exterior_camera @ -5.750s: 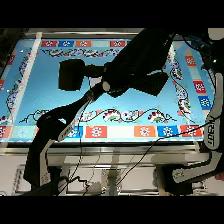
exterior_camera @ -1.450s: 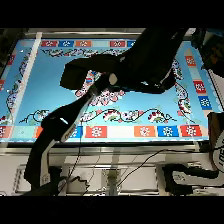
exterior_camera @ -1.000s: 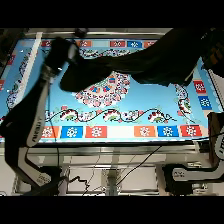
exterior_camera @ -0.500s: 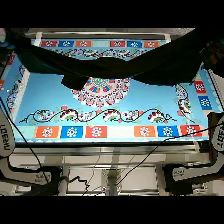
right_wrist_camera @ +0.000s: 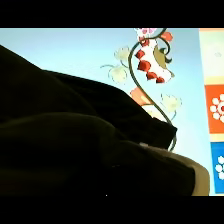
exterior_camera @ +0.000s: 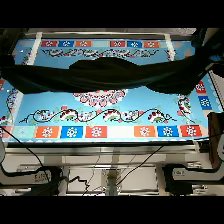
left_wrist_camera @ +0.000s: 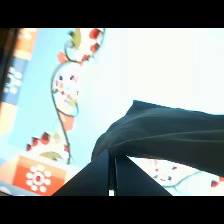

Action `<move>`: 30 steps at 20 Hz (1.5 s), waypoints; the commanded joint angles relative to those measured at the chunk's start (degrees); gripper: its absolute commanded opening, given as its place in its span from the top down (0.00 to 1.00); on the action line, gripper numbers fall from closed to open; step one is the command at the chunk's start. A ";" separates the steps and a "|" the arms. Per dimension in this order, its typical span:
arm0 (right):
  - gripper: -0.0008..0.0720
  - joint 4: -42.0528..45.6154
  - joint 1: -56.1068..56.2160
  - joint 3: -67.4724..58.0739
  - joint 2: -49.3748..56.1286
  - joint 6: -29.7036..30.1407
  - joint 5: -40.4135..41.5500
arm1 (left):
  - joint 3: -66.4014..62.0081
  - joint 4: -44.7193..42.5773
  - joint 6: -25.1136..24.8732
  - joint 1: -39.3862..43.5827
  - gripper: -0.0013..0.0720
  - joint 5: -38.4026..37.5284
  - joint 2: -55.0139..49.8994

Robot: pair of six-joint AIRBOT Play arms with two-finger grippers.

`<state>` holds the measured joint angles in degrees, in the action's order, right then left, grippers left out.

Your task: Fold the clothes and pants, and hang the long-sleeved shirts on hangers.

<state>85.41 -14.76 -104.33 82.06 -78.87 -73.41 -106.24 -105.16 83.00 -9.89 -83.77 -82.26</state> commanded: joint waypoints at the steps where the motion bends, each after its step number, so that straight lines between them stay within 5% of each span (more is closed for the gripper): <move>1: 0.96 -3.41 -3.80 12.68 -9.44 6.12 -3.78 | 12.92 10.80 -8.02 -1.53 0.97 0.33 8.44; 5: 0.96 -13.68 -8.83 32.20 -23.37 9.35 -6.91 | 29.79 12.31 -8.63 -1.70 0.97 2.71 21.86; 14: 0.96 -3.61 -8.81 48.43 -34.14 4.76 -30.34 | 59.60 4.20 -7.19 -6.58 0.97 0.04 29.88; 20: 0.95 3.34 -8.81 59.69 -33.20 5.40 -30.51 | 63.58 -7.80 -7.61 -6.58 0.96 5.95 24.81; 25: 0.95 3.32 -8.81 61.86 -33.07 5.51 -28.96 | 63.56 -7.65 -6.69 -6.51 0.96 21.57 22.23; 30: 0.95 3.04 -8.79 62.47 -32.00 5.38 -18.40 | 61.20 -7.34 -4.04 -6.16 0.96 34.60 21.94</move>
<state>88.49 -23.53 -42.35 49.39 -73.38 -96.95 -43.53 -112.42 76.64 -16.34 -57.91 -60.03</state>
